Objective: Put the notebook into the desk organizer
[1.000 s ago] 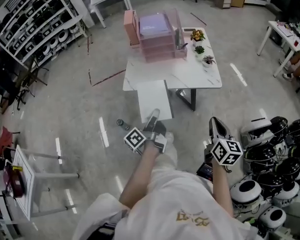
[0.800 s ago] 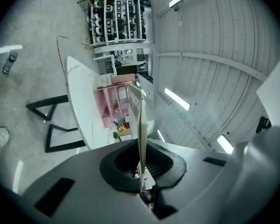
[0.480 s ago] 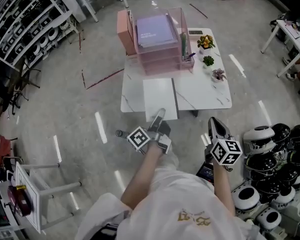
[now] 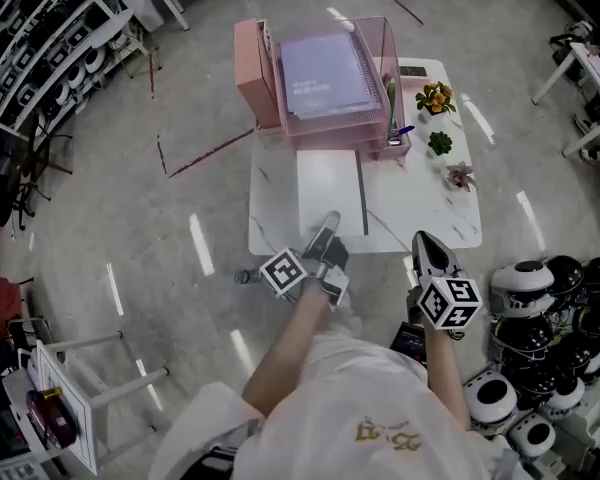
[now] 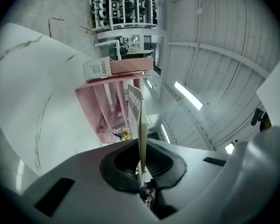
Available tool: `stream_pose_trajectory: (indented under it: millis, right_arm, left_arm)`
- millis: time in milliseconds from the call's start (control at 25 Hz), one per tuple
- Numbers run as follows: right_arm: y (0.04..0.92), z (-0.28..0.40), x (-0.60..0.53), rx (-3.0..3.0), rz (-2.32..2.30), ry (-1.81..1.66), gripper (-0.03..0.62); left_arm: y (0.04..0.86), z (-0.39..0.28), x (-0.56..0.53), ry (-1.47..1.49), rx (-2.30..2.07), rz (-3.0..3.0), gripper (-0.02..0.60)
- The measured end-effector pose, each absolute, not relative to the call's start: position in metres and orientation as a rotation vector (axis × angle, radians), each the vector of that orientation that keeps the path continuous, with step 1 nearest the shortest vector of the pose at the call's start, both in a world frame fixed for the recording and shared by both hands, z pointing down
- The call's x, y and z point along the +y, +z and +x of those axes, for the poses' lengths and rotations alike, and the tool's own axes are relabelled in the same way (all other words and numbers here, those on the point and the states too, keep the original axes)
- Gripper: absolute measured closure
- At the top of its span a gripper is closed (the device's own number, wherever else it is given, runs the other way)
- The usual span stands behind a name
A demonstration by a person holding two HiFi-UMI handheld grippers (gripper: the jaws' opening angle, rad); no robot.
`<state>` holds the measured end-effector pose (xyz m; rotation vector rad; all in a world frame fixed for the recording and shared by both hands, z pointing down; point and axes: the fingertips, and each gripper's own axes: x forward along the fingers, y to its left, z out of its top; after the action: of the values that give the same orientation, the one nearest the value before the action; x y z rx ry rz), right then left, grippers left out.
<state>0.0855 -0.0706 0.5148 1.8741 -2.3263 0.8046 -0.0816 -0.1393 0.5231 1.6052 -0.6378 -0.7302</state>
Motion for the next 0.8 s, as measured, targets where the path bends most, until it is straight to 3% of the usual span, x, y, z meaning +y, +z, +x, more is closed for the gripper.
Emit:
stream_pose_trajectory:
  millis: [800]
  right_arm:
    - [0.528,0.089,-0.108,-2.285,1.896,0.825,0.582]
  left_arm:
    - [0.545,-0.079,-0.187,-0.732,-0.636,1.549,0.555]
